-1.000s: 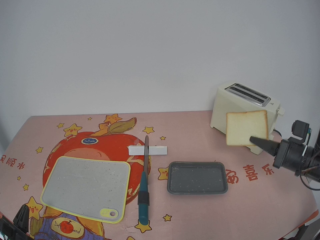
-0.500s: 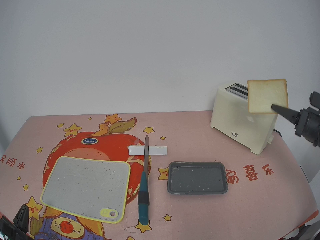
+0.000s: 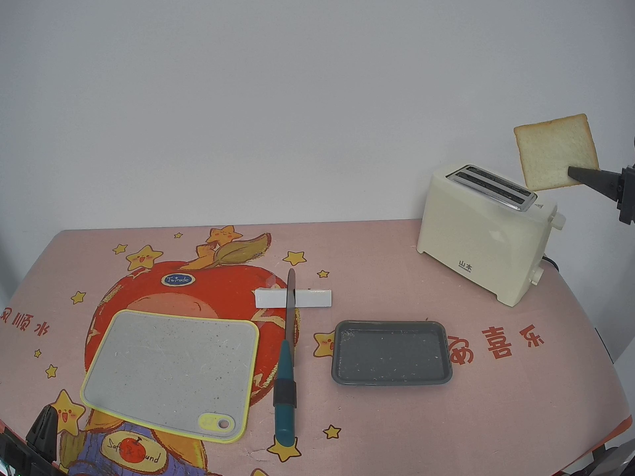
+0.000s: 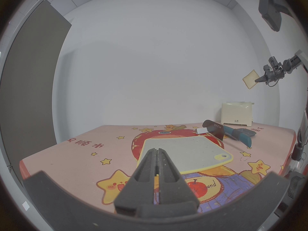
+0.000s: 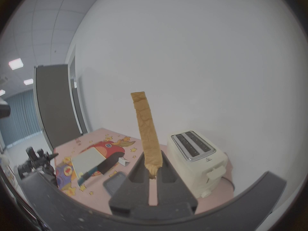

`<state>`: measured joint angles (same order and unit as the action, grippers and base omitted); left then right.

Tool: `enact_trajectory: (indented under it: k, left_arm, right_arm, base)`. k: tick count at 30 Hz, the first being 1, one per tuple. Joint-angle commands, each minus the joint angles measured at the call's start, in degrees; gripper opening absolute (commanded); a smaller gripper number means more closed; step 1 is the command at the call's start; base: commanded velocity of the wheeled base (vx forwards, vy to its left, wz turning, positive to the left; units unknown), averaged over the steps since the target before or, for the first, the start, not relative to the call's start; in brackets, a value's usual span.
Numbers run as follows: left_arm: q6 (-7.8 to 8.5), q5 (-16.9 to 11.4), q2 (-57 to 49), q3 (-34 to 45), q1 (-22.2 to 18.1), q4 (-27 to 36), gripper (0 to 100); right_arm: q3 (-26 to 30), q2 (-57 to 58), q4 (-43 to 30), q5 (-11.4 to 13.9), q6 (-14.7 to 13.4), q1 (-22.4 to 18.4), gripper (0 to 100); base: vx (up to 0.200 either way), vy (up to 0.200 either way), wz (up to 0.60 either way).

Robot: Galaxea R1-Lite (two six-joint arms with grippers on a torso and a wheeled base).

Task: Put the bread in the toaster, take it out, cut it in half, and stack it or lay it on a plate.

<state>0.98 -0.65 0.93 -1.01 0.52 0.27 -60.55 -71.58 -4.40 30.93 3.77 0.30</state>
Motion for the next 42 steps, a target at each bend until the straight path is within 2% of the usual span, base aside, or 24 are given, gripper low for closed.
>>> enact_trajectory:
  k: [1, 2, 6, 10, 12, 15, 19, 22, 28, 37, 42]
  left_arm:
    - [-0.01, -0.1, 0.0, 0.9, 0.0, 0.0, 0]
    - [-0.01, -0.1, 0.0, 0.9, 0.0, 0.0, 0]
    - [-0.01, -0.1, 0.0, 0.9, 0.0, 0.0, 0]
    - [-0.01, 0.0, 0.0, 0.9, 0.0, 0.0, 0]
    - [-0.01, -0.1, 0.0, 0.9, 0.0, 0.0, 0]
    - [-0.01, 0.0, 0.0, 0.9, 0.0, 0.0, 0]
    - [-0.01, 0.0, 0.0, 0.9, 0.0, 0.0, 0]
    - [-0.01, -0.1, 0.0, 0.9, 0.0, 0.0, 0]
    - [-0.01, 0.0, 0.0, 0.9, 0.0, 0.0, 0]
    - [-0.01, 0.0, 0.0, 0.9, 0.0, 0.0, 0]
    - [-0.01, 0.0, 0.0, 0.9, 0.0, 0.0, 0]
  right_arm:
    - [-4.8, -4.8, -3.1, 0.4, 4.2, -1.5, 0]
    - [-4.8, -4.8, -3.1, 0.4, 4.2, -1.5, 0]
    - [-12.2, -9.2, -8.3, 0.4, 5.4, -1.7, 0]
    - [-17.3, -12.0, -14.1, 0.4, 6.3, -2.7, 0]
    - [-18.4, -13.1, -14.8, 0.4, 6.9, -3.2, 0]
    - [-21.4, -16.7, -15.3, 0.4, 9.1, -4.7, 0]
    - [-23.6, -19.1, -15.4, 0.4, 10.6, -5.5, 0]
    - [-24.8, -20.1, -15.9, 0.4, 10.6, -5.5, 0]
    - [-27.3, -21.3, -21.0, -0.3, 11.5, -4.9, 0]
    - [-27.5, -24.6, -21.0, -2.5, 12.0, -4.7, 0]
    - [-29.9, -26.2, -21.1, -2.5, 12.0, -4.9, 0]
  base:
    - [0.0, 0.0, 0.0]
    - [0.0, 0.0, 0.0]
    - [0.0, 0.0, 0.0]
    - [0.0, 0.0, 0.0]
    - [0.0, 0.0, 0.0]
    - [0.0, 0.0, 0.0]
    - [0.0, 0.0, 0.0]
    - [0.0, 0.0, 0.0]
    - [0.0, 0.0, 0.0]
    - [0.0, 0.0, 0.0]
    - [0.0, 0.0, 0.0]
